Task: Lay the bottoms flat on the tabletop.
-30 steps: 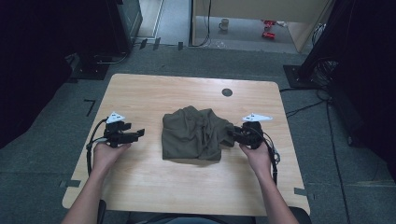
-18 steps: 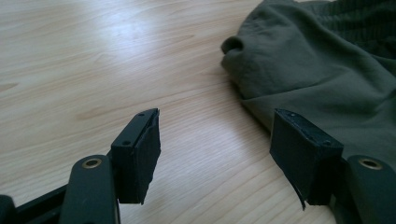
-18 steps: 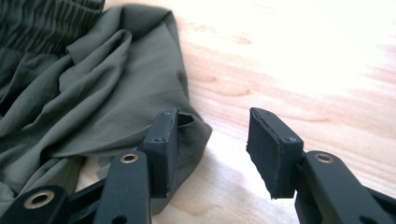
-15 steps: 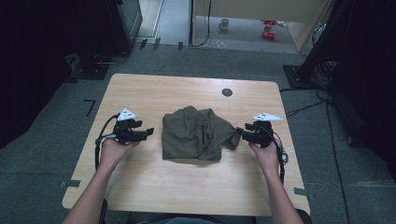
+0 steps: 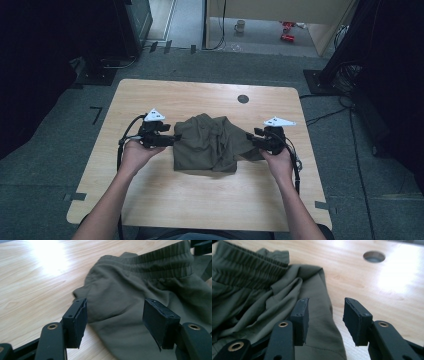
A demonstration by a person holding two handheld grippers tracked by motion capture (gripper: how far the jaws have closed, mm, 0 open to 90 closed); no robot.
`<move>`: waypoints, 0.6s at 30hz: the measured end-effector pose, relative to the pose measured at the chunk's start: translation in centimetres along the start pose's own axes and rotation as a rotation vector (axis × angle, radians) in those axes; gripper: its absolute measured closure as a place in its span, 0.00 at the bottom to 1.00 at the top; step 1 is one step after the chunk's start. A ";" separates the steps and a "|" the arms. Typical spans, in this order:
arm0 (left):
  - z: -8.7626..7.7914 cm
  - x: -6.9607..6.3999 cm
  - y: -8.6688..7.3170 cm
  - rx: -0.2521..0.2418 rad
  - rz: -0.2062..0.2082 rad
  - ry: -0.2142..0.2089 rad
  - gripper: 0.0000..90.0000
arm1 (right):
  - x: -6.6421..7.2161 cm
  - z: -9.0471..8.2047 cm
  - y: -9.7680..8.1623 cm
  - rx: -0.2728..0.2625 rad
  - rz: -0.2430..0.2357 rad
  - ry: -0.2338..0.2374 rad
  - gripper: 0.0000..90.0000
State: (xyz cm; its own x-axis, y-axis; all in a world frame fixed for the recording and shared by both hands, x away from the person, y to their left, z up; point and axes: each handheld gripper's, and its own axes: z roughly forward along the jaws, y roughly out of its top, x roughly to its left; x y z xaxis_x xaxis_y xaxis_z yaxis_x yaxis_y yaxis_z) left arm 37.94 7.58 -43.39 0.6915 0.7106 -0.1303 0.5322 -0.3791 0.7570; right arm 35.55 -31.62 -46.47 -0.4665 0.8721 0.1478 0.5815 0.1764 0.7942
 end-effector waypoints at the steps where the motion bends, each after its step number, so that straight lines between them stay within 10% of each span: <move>1: 0.2 -0.2 0.2 0.000 0.000 -0.007 0.41 | -0.1 0.3 -0.1 0.009 0.004 0.002 0.61; 18: 2.7 -4.1 3.2 -0.015 0.040 -0.105 0.40 | -0.5 1.8 -2.2 0.092 0.033 0.016 0.55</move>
State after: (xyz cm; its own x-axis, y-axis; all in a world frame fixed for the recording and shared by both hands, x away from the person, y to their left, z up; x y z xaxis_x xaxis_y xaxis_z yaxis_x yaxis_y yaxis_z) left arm 38.15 1.78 -42.16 0.7599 0.6285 -0.1659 0.4963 -0.3962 0.7725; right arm 35.74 -31.60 -49.33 -0.4566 0.8707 0.1828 0.6550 0.1899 0.7314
